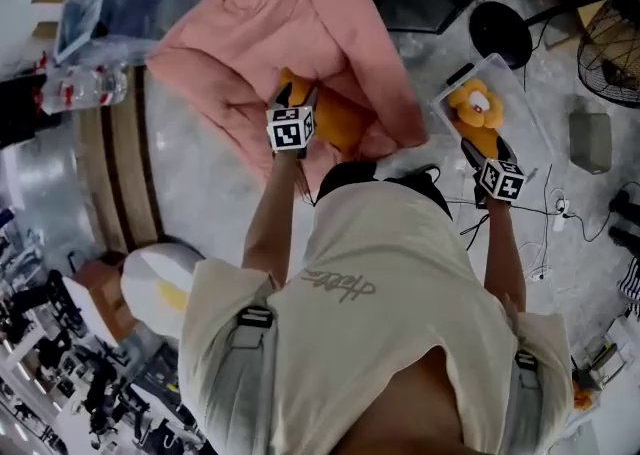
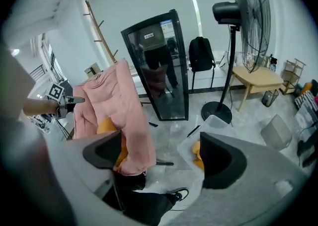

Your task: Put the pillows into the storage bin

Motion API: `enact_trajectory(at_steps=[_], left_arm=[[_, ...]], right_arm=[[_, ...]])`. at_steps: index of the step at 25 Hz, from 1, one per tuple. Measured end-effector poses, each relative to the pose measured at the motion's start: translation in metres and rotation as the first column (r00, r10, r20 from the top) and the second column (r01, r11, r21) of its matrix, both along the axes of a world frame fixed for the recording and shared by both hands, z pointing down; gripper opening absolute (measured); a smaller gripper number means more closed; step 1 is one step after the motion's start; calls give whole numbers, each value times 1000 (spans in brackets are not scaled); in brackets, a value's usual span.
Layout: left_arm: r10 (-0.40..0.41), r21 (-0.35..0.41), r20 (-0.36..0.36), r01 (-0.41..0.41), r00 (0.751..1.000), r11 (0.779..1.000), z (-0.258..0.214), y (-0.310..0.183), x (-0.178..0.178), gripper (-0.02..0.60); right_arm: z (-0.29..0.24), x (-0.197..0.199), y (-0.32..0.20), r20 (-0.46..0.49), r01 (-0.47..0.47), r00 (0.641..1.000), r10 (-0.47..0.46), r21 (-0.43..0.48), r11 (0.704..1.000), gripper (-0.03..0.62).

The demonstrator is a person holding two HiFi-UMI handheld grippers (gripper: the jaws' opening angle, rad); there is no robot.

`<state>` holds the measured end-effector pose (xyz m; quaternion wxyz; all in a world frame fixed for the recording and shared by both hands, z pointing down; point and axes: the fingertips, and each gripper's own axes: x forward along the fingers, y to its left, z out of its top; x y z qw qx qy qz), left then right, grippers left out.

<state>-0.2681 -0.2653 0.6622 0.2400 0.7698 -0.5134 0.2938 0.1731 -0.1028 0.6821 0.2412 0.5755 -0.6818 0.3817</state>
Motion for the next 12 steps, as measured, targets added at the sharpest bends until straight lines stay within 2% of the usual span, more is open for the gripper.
enact_trajectory(at_steps=[5, 9, 12], left_arm=[[35, -81, 54, -30, 998, 996, 51, -16, -77, 287], [77, -146, 89, -64, 993, 987, 105, -25, -118, 301], [85, -200, 80, -67, 993, 978, 143, -33, -137, 308]], right_arm=[[-12, -62, -25, -49, 50, 997, -53, -48, 998, 488], [-13, -89, -31, -100, 95, 989, -106, -105, 990, 488], [-8, -100, -27, -117, 105, 986, -123, -149, 983, 488]])
